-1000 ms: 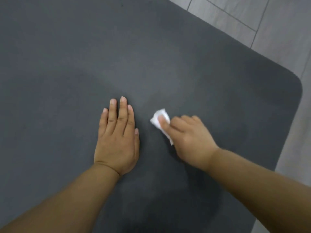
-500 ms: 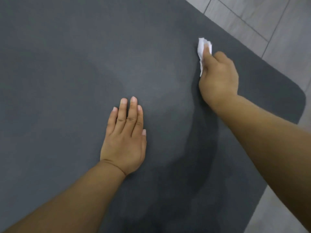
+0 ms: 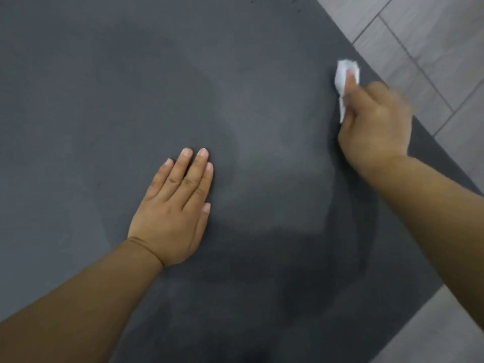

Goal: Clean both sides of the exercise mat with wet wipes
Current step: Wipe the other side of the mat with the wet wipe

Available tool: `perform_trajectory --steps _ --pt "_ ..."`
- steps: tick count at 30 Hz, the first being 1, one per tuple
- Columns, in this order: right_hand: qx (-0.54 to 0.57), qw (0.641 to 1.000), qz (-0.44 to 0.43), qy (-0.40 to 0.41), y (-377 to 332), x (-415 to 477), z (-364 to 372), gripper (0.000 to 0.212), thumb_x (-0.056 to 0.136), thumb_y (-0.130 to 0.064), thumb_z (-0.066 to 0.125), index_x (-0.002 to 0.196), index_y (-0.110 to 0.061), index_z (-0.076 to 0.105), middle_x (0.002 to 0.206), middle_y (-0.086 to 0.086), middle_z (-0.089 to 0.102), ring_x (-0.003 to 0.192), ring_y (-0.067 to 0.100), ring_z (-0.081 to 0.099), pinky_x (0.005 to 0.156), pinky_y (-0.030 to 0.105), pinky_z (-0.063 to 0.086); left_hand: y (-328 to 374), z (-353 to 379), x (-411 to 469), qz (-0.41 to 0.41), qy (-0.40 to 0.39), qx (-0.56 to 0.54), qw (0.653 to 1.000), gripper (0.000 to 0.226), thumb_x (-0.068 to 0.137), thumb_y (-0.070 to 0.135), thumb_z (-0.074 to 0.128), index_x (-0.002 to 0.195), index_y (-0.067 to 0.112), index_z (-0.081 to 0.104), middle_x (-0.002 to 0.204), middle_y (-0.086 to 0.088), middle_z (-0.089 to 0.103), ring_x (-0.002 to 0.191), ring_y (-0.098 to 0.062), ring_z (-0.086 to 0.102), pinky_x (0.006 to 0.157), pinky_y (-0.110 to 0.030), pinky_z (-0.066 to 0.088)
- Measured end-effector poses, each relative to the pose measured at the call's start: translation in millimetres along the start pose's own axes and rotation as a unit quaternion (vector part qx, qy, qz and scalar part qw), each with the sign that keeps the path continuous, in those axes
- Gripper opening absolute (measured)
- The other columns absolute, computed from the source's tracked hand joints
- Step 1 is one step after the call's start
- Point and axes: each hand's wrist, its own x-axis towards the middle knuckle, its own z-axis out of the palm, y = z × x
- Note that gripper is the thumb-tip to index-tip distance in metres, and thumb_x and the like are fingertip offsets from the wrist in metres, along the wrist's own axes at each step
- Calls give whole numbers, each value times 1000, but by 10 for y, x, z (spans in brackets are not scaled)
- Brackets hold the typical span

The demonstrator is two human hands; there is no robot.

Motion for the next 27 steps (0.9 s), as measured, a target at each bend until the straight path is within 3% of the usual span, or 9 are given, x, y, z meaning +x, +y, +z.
perform_trajectory --steps 4,7,11,14,16,18,20,23,27 --pt "37 997 59 9 7 90 85 61 80 -22 24 131 -4 52 85 26 56 71 41 54 56 41 35 8 -6 16 1 6 4 1000 52 95 24 31 139 -5 33 147 -19 33 138 -36 24 115 -46 16" --pt "46 998 -51 14 -417 -398 67 53 74 -13 37 120 -1 61 71 16 56 56 34 51 53 32 23 18 -1 29 3 7 8 1000 53 95 24 30 139 -5 33 147 -19 32 138 -36 24 115 -46 16" --pt "67 981 -182 -19 -575 -890 -8 46 76 -11 49 119 -11 63 68 3 51 61 26 43 57 32 19 24 -1 22 1 8 4 1000 53 94 24 31 139 -5 32 148 -18 31 138 -35 23 115 -45 14" --pt "-4 1000 22 -13 -67 -509 25 47 82 -9 46 127 -9 55 84 18 58 70 37 55 57 36 32 3 -3 36 2 10 7 1000 55 94 25 30 139 -6 32 148 -19 29 138 -34 22 116 -44 12" --pt "-13 976 213 -34 346 -310 -31 48 86 -13 38 133 -6 45 108 26 53 92 44 54 73 47 43 -6 9 25 1 7 5 1000 55 94 25 28 140 -6 32 149 -19 29 139 -34 21 116 -43 12" --pt "9 960 274 -54 408 -353 -46 52 87 -16 34 137 -3 39 119 27 50 102 45 51 83 48 42 2 16 17 -1 5 3 1000 55 95 25 28 139 -7 33 149 -20 29 139 -33 21 116 -42 11" --pt "35 972 229 -31 160 -544 9 53 88 -11 38 139 0 37 113 27 54 96 43 54 76 45 43 14 11 21 -8 3 -1 1000 55 95 25 28 139 -7 34 149 -20 30 139 -32 20 117 -40 9" --pt "71 996 47 19 -422 -1005 48 51 76 -13 38 119 5 59 75 18 59 57 34 54 49 32 31 47 7 28 -20 4 -3 1000 55 95 25 27 139 -7 34 149 -20 31 139 -32 21 117 -38 6" --pt "69 987 -146 -4 -554 -1445 0 47 74 -17 43 114 -7 66 67 3 55 52 25 48 55 27 20 157 -4 29 -49 -18 17 999 55 93 21 26 135 -12 38 146 -27 33 136 -44 27 116 -45 12"
